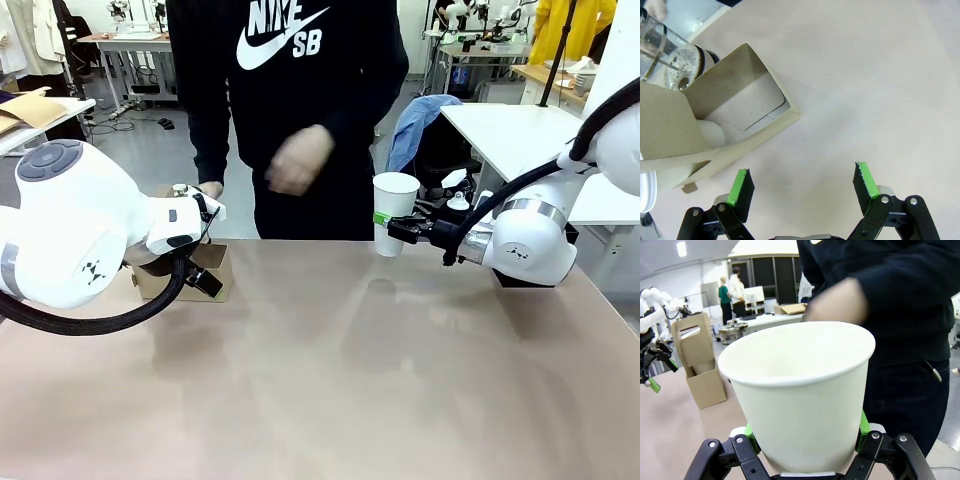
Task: Pour a drink into a cup and package it in a carrier.
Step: When a person places the Paper Cup Lid on the 600 ml Paper Cup , lift the 600 ml Paper Cup.
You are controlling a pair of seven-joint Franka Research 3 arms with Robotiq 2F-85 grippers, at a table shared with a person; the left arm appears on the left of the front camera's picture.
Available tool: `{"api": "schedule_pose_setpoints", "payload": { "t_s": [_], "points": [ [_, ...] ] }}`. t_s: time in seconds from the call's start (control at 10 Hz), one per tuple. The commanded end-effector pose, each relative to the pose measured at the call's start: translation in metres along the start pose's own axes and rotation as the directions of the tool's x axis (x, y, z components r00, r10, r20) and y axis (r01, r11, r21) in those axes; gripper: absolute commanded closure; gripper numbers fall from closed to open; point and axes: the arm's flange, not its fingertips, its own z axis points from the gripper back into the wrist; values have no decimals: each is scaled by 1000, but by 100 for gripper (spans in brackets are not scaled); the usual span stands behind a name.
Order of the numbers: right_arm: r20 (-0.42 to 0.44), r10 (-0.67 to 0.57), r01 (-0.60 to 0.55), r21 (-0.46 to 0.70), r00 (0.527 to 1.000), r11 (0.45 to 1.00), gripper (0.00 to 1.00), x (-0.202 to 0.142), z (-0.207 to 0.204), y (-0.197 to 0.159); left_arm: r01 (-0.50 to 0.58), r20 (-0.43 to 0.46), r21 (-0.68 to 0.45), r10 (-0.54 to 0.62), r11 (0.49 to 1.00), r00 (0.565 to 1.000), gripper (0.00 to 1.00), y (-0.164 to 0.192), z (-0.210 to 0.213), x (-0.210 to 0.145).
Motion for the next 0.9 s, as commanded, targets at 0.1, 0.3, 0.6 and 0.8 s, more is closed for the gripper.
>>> {"api": "schedule_pose_setpoints", "payload": {
  "t_s": [0.1,0.3,0.6,0.8],
  "points": [
    [2,-4,4,2,1000,1000,19,5,0,3,-2,1,-1,2,1000,1000,0,1,0,0],
    [2,-4,4,2,1000,1000,19,5,0,3,-2,1,-1,2,1000,1000,0,1,0,0],
    [2,-4,4,2,1000,1000,19,5,0,3,-2,1,-1,2,1000,1000,0,1,0,0],
    [2,-4,4,2,1000,1000,19,5,0,3,-2,1,-1,2,1000,1000,0,1,0,0]
  ]
}}
